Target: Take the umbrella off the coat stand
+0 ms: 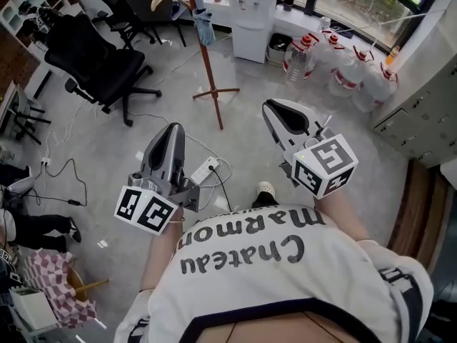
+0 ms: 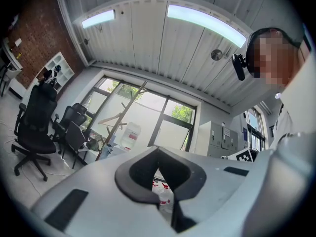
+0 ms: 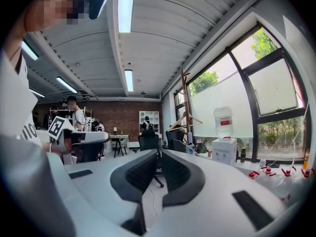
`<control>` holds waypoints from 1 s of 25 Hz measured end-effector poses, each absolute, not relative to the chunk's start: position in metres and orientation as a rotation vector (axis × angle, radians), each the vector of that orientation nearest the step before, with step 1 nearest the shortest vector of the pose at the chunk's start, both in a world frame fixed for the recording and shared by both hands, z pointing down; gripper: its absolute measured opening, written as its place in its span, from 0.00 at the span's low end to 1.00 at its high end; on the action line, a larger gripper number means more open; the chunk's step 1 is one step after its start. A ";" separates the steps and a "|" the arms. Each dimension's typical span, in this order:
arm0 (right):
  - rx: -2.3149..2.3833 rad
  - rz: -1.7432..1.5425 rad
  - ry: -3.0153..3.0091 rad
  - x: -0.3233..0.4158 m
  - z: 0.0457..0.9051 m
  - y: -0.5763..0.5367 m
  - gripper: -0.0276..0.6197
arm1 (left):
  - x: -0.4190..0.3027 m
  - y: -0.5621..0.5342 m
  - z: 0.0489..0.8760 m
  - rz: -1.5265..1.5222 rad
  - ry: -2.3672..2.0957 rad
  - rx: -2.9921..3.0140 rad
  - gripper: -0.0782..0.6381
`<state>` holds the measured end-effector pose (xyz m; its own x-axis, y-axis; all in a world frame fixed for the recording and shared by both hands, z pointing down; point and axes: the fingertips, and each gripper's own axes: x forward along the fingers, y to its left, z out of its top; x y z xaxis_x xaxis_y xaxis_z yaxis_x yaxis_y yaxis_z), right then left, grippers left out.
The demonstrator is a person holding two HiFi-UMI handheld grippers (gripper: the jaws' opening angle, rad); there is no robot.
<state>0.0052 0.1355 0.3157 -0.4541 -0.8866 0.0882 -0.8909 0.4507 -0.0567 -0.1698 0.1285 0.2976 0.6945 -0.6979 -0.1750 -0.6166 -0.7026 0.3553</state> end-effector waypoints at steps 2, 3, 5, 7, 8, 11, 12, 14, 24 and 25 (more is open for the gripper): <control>1.599 0.131 -2.652 0.013 0.312 0.117 0.11 | -0.159 0.113 0.294 -0.436 -1.052 2.648 0.14; 1.587 0.123 -2.659 0.017 0.310 0.107 0.11 | -0.153 0.105 0.291 -0.440 -1.061 2.653 0.14; 1.557 0.105 -2.675 0.028 0.304 0.086 0.11 | -0.142 0.086 0.284 -0.460 -1.088 2.656 0.14; 1.535 0.085 -2.691 0.039 0.294 0.065 0.11 | -0.131 0.069 0.275 -0.477 -1.113 2.657 0.14; 1.528 0.077 -2.699 0.045 0.289 0.055 0.11 | -0.126 0.060 0.271 -0.483 -1.124 2.658 0.14; 1.511 0.056 -2.718 0.063 0.278 0.026 0.11 | -0.111 0.036 0.259 -0.504 -1.157 2.665 0.14; 1.502 0.050 -2.724 0.069 0.277 0.017 0.11 | -0.106 0.028 0.256 -0.513 -1.167 2.667 0.14; 1.483 0.045 -2.733 0.079 0.278 -0.001 0.11 | -0.095 0.014 0.254 -0.525 -1.186 2.670 0.14; 1.379 0.113 -2.769 0.108 0.308 -0.058 0.11 | -0.059 -0.036 0.292 -0.473 -1.239 2.575 0.14; 1.378 0.130 -2.781 0.109 0.311 -0.062 0.11 | -0.058 -0.040 0.293 -0.472 -1.243 2.573 0.14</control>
